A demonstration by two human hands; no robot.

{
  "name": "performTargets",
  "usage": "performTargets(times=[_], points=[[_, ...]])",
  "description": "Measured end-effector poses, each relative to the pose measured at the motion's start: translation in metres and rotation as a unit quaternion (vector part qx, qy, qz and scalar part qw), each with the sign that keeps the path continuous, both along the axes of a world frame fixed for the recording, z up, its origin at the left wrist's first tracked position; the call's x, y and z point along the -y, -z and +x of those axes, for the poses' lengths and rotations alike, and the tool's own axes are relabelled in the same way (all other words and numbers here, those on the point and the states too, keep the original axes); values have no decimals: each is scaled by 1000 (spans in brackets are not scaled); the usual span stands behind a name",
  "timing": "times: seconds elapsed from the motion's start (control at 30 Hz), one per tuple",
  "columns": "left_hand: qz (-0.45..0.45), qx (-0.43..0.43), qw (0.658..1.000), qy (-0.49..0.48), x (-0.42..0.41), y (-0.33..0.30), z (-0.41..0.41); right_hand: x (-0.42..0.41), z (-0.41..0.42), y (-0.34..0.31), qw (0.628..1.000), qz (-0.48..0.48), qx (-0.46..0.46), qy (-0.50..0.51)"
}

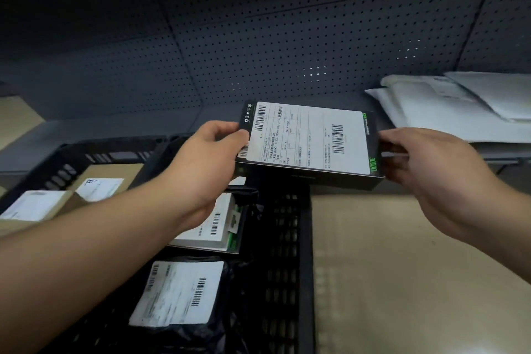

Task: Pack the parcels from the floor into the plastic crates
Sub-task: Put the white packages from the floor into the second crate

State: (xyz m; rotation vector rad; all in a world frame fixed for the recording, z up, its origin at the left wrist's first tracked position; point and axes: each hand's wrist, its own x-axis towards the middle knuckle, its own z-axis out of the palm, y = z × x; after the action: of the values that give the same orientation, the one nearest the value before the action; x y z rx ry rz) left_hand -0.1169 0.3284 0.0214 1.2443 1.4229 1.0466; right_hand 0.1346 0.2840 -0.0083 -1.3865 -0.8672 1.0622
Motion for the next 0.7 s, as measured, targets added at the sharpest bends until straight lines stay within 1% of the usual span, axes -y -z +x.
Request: performTargets(times=[0.1,0.2,0.3,0.4,0.5,0.57,0.63,0.7], points=[[-2,-8,1000,-28,7,0,-29,10,-24,-7,999,1,7,-54],[-17,8,999,-49,20,2,-57,16,-50,-13,996,-25,-46,-69],[-28,-3,998,-63,31,7,-85,18,-71,-14,993,-50,-72,-76],[-39,-5,995,-89,34,8,-108,23,-92,-14,986,-78,-61,-135],[-53,-26,994,-96,37,8,-124,27,-110,-10,972,-118,-43,-199],[-69,-63,991,-92,40,13,-136,28,-122,-7,963,-138,-23,-229],[-90,-129,984,-85,45,20,-147,27,-132,-4,957,-154,-14,-247],[-109,-205,969,-89,48,27,-157,27,-141,-2,948,-173,-20,-265]])
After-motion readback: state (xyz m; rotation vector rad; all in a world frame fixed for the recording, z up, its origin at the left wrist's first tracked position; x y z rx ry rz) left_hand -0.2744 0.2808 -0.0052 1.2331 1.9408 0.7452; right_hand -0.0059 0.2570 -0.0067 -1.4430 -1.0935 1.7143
